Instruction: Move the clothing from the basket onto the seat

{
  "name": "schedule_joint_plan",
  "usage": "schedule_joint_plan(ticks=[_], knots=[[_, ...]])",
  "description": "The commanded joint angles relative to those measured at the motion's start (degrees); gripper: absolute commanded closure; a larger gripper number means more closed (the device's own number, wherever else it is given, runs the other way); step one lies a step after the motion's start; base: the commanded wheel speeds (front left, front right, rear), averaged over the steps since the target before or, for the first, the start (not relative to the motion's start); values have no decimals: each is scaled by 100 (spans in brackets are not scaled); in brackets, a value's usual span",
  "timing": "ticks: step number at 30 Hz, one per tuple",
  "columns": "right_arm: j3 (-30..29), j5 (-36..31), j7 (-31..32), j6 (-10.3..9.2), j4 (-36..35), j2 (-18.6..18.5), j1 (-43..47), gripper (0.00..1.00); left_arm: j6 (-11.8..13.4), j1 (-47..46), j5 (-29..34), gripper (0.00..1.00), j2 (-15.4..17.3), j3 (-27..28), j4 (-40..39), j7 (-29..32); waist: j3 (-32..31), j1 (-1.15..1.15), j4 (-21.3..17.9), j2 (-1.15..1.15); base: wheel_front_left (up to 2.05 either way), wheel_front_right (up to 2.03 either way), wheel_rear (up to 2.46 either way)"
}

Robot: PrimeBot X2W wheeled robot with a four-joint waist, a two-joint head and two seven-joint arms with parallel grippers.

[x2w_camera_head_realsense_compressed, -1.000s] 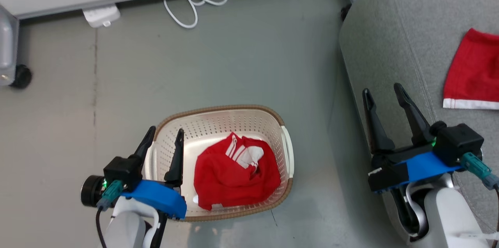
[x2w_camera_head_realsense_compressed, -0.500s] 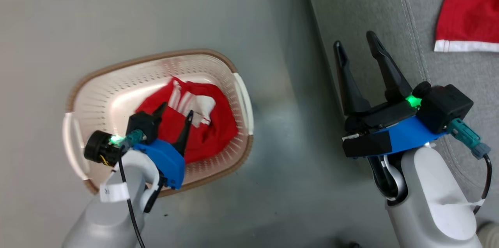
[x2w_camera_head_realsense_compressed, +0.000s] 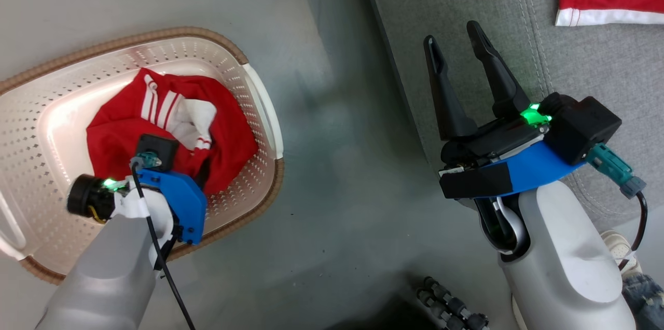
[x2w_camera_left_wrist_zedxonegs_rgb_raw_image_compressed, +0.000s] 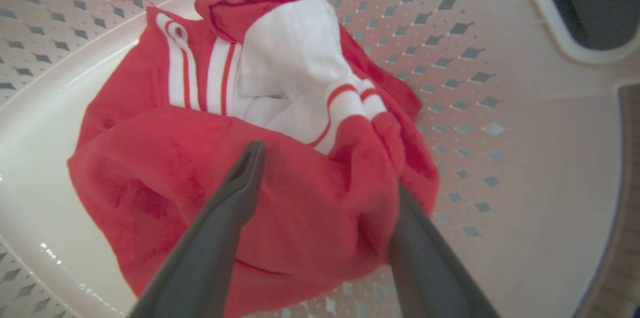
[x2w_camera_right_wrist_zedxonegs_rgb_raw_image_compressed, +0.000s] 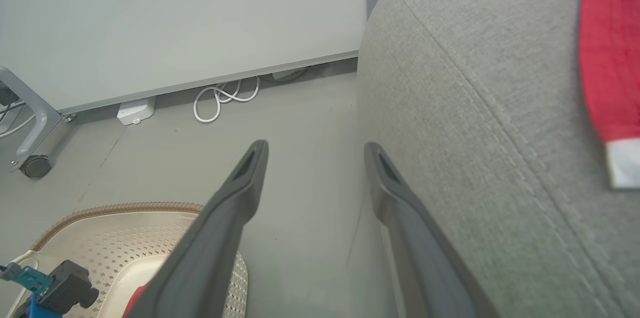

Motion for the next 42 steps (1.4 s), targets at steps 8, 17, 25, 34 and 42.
schedule_joint_plan(ticks=[8,17,25,34,42], knots=[[43,134,-42,1,-98,10,-98,0,217,-186,-130,82,-35,36,439,334,69,-1,-119,0,0,0,0],[6,114,-44,1,-109,10,-55,0,187,-217,-191,100,-144,-36,555,363,-10,-1,-95,0,0,0,0],[-18,35,-44,1,-28,10,-53,0,151,-126,-301,100,-287,-39,630,280,-273,-1,7,0,0,0,0],[-44,-139,-43,1,239,8,118,0,103,90,-492,100,-557,-2,718,20,-1206,-1,289,0,0,0,0],[-59,-355,-22,1,765,4,473,0,-5,355,-608,100,-849,-114,765,-365,-2552,-1,691,0,0,0,0]])
